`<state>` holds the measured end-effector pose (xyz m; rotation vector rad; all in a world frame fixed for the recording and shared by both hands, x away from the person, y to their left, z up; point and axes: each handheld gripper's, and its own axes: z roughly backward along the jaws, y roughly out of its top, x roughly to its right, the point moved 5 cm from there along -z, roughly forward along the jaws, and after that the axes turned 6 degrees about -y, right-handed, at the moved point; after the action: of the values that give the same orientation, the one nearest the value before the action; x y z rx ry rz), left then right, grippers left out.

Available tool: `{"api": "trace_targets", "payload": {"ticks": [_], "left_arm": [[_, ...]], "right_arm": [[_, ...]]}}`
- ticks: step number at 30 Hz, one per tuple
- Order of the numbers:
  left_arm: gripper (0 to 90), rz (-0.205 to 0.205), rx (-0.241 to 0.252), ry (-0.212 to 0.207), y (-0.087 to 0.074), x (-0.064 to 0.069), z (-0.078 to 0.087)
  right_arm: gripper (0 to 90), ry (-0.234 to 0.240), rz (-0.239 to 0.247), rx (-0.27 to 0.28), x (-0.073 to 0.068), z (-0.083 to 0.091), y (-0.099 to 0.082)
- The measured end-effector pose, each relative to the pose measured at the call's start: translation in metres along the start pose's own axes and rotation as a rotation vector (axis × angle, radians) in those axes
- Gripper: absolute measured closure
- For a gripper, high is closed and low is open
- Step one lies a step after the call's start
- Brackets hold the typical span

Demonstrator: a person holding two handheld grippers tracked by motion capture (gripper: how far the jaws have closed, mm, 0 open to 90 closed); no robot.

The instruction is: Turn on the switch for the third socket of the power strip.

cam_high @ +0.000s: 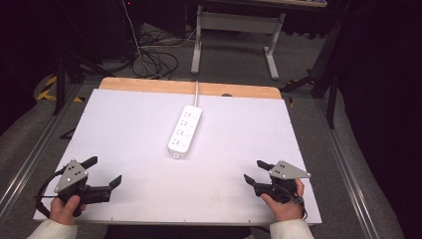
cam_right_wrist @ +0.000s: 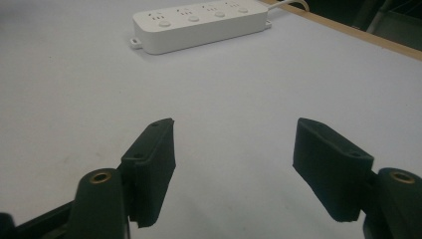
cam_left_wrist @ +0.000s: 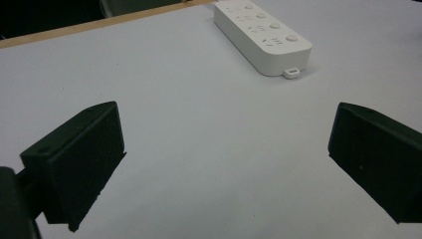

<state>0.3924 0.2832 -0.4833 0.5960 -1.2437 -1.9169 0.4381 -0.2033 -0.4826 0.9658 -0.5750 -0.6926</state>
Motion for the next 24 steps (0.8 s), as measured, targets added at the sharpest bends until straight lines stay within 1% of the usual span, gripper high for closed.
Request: {"api": "trace_targets", "payload": {"ticks": [7, 10, 11, 13, 18, 20, 22, 23, 24], "left_arm": [[1.6, 0.000, 0.000, 0.000, 0.000, 0.000, 0.000], [1.6, -0.002, -0.004, 0.001, 0.000, 0.000, 0.000], [1.6, -0.002, -0.004, 0.001, 0.000, 0.000, 0.000], [1.7, -0.003, -0.003, 0.000, 0.000, 0.000, 0.000], [1.7, -0.003, -0.005, 0.000, 0.000, 0.000, 0.000], [1.6, -0.003, -0.006, 0.000, 0.000, 0.000, 0.000], [1.6, -0.003, -0.005, 0.000, 0.000, 0.000, 0.000], [1.6, -0.002, -0.004, 0.000, 0.000, 0.000, 0.000], [1.6, -0.002, -0.003, -0.001, 0.000, 0.000, 0.000]], "right_arm": [[34.3, 0.006, -0.001, -0.012, 0.001, -0.002, 0.005], [35.4, 0.014, 0.010, -0.018, 0.001, -0.002, 0.014], [35.4, 0.014, 0.010, -0.018, 0.001, -0.002, 0.014], [36.6, 0.022, 0.023, -0.026, 0.000, -0.005, 0.021], [38.4, 0.035, 0.017, -0.031, -0.001, -0.010, 0.029], [39.1, 0.039, 0.027, -0.034, -0.002, -0.012, 0.034], [40.2, 0.050, 0.042, -0.034, -0.004, -0.014, 0.045], [40.2, 0.050, 0.042, -0.034, -0.004, -0.014, 0.045], [40.3, 0.056, 0.050, -0.032, -0.004, -0.016, 0.052]]}}
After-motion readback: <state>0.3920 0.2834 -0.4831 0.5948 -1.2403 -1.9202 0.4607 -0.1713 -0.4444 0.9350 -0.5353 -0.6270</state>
